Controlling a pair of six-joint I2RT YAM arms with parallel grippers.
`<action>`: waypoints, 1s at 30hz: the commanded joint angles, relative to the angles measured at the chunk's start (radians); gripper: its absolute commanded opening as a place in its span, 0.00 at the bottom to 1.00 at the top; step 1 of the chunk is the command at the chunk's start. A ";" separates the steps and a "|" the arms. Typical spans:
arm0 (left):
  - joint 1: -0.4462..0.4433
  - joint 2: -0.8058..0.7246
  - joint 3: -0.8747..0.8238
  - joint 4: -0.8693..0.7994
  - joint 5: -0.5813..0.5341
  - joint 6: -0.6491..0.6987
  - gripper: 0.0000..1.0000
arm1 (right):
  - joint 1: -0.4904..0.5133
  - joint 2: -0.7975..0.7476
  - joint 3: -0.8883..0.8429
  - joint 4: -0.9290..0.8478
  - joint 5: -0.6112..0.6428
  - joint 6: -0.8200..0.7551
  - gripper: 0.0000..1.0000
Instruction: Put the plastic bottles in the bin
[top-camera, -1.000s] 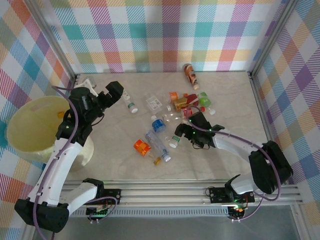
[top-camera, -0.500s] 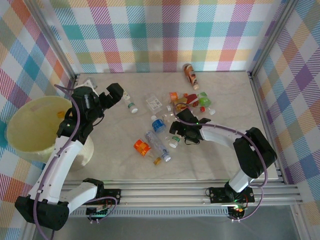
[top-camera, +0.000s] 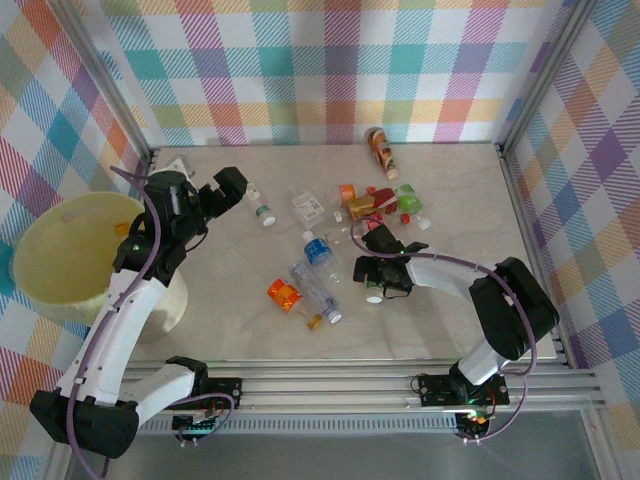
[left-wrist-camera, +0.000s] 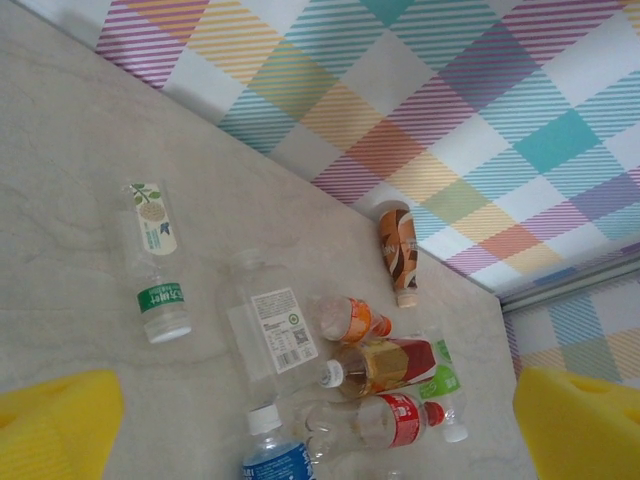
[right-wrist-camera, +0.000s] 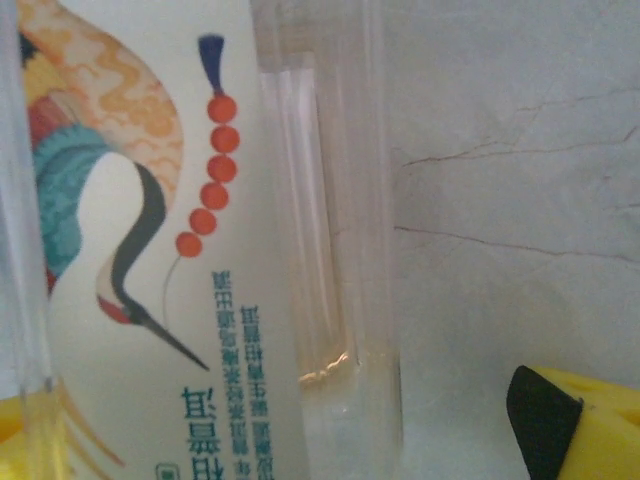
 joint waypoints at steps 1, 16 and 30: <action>-0.017 0.010 0.025 0.001 0.015 0.010 1.00 | -0.002 -0.003 -0.031 0.044 -0.002 -0.040 0.90; -0.120 0.086 0.055 0.020 0.047 0.029 1.00 | -0.001 -0.121 -0.155 0.267 0.005 -0.303 0.60; -0.337 0.353 0.198 0.079 -0.019 0.006 1.00 | -0.001 -0.428 -0.225 0.331 -0.046 -0.454 0.37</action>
